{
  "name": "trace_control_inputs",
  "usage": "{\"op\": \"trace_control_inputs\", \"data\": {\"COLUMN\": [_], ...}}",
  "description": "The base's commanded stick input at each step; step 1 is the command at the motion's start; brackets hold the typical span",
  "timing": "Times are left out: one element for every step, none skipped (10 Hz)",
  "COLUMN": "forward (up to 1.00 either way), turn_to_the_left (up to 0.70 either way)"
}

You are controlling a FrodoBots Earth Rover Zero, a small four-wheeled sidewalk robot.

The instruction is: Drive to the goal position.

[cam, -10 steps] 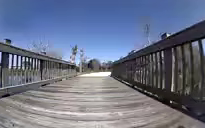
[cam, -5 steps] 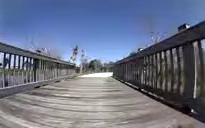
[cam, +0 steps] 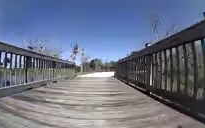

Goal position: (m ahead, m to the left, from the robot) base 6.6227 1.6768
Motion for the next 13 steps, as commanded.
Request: {"op": "trace_control_inputs", "data": {"forward": [0.85,0.85,0.85,0.85,0.85,0.85,0.85,0.85,0.85,0.85,0.85,0.85,0.85], "turn_to_the_left": [0.0,0.0,0.0,-0.06,-0.19,-0.32,-0.34,-0.23,0.0,0.0,0.0,0.0,0.0]}}
